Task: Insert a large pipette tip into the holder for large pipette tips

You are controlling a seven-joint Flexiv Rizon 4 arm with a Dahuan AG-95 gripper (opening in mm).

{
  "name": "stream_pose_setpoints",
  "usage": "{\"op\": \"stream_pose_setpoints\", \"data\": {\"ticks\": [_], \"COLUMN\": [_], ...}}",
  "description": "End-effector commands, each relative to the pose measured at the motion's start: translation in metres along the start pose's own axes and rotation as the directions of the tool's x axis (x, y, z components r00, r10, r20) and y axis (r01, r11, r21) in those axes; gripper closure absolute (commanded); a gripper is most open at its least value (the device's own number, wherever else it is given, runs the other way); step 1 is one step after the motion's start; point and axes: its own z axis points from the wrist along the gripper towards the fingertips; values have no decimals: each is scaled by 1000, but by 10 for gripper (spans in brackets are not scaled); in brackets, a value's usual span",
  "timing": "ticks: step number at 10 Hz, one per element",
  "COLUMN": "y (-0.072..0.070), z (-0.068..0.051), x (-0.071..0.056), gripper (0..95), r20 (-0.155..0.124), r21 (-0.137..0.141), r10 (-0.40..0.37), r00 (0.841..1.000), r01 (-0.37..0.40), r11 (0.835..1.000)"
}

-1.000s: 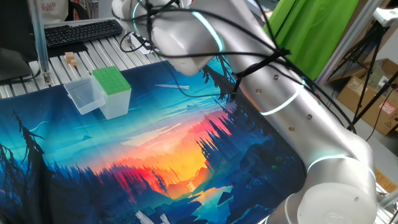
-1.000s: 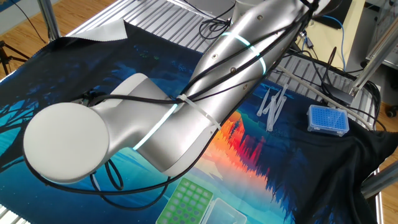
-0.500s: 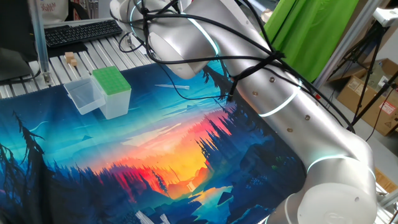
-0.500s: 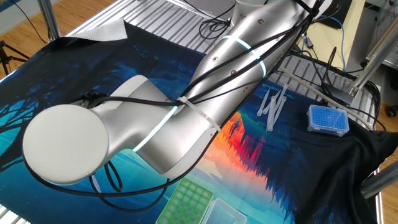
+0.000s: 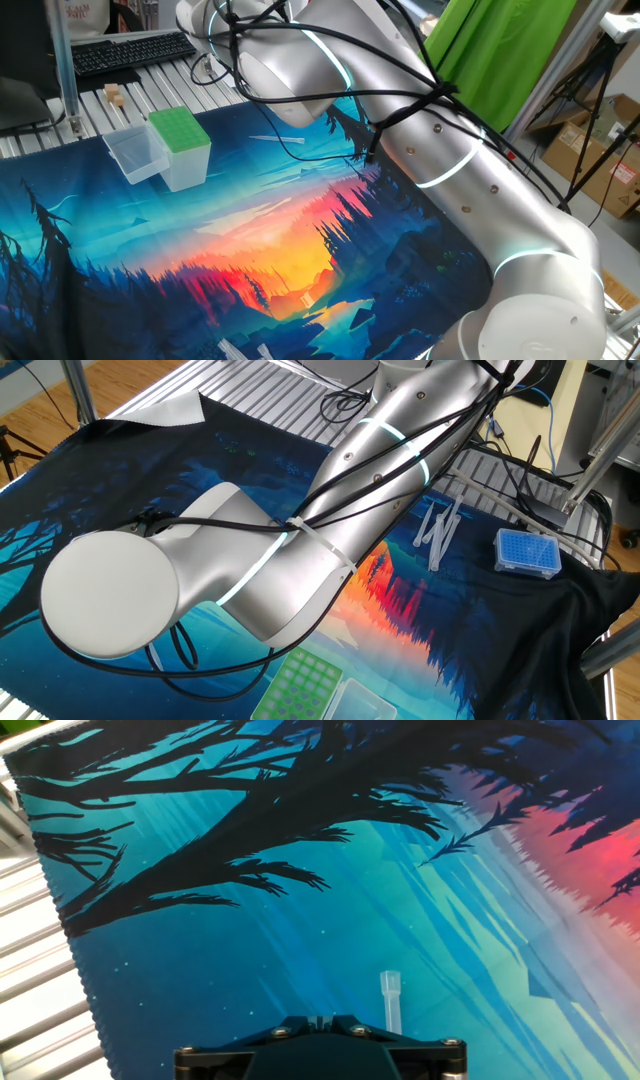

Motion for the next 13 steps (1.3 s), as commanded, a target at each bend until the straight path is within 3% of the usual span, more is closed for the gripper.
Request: {"op": "stream_pose_setpoints", "data": {"ticks": [1,13], "y": [0,0], "z": [0,0], "x": [0,0], "gripper": [950,950], "r20": [0,7], "r21": [-1,-4], "r10": [2,10], "r00": [1000,1000], "r01": [-2,-10], "r11": [1000,1000]}}
